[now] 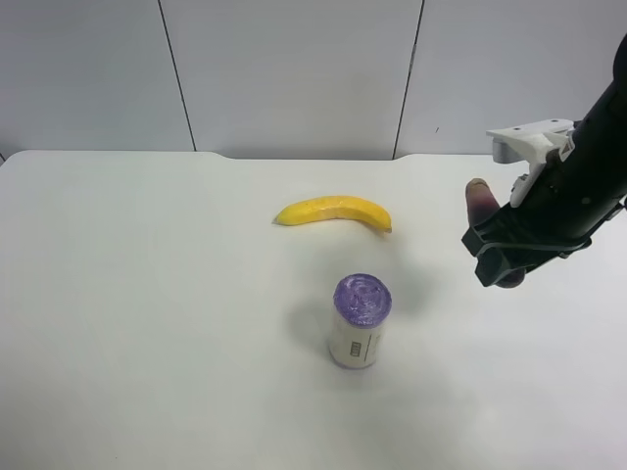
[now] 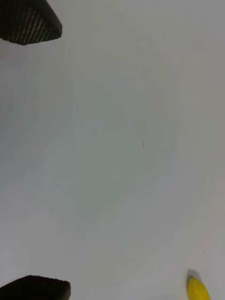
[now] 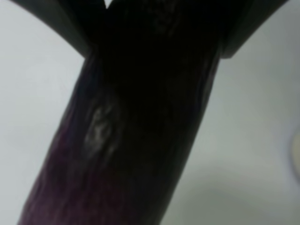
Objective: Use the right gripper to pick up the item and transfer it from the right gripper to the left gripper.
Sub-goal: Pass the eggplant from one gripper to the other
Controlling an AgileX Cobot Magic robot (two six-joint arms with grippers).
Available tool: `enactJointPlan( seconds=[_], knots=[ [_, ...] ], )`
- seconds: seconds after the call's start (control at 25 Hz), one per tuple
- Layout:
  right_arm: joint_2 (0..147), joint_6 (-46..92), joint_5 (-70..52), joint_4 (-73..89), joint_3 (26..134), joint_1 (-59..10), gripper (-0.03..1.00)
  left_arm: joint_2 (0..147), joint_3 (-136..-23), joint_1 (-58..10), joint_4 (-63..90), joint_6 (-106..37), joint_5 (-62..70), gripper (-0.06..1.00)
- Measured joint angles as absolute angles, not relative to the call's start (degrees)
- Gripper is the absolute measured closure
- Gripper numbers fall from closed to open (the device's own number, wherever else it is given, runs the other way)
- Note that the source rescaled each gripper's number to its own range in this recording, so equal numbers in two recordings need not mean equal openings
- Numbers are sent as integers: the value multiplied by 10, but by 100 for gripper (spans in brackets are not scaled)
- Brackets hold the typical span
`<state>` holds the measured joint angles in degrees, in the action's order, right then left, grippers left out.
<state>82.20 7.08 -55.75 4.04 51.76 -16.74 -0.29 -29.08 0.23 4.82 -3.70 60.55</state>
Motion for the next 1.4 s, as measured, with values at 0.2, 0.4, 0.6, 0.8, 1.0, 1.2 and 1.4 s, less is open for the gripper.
enactJointPlan(
  seconds=[0.2,0.4,0.6,0.8,1.0,1.2,1.4],
  knots=[
    [822,95,-617,60,591,-218,96,0,-291,2,49,-37,606,-5],
    [821,128,-660,68,651,-285,96,49,-291,2,49,-37,606,-5],
    [821,149,-677,66,684,-348,96,105,-291,2,61,-46,605,-5],
    [826,164,-683,38,685,-412,96,137,-291,-9,105,-54,603,-5],
    [841,182,-683,34,685,-443,96,164,-291,-27,177,-67,597,-5],
    [845,201,-668,33,685,-490,96,209,-291,-48,266,-86,583,-5],
    [846,206,-659,33,685,-524,96,274,-291,-55,362,-94,549,-5]
  ],
)
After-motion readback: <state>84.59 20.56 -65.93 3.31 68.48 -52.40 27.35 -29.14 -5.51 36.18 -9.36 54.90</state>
